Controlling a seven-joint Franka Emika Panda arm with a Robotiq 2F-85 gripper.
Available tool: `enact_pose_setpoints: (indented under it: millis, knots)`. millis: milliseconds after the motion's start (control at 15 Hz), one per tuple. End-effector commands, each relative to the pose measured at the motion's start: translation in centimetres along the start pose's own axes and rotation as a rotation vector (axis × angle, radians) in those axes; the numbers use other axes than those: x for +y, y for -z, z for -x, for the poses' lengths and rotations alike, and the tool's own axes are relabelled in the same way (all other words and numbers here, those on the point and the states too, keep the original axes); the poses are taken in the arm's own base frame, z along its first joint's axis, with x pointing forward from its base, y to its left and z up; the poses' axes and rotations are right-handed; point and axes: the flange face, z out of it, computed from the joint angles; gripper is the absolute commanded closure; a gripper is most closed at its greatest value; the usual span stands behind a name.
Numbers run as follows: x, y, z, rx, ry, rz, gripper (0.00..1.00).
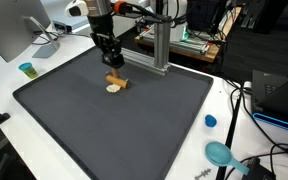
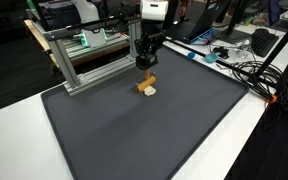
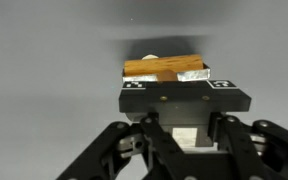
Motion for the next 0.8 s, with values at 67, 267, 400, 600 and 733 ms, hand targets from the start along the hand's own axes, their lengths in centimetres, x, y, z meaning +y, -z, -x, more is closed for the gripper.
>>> enact_pose_setpoints:
  millis: [67,267,400,600,733]
  knots:
    - [-0.2,-0.7,-1.4,0.036,-0.007,-0.017,0.78]
    - [-0.5,-0.3,-2.5,0.095,-0.018,-0.034,0.78]
    - [-0.6,-0.6,-3.2,0.110,-0.018,-0.035,0.78]
    - [-0.7,-2.2,-4.1,0.081,-0.016,-0.030,0.78]
    - [-0.6,-2.6,-4.7,0.094,-0.027,-0.036,0.78]
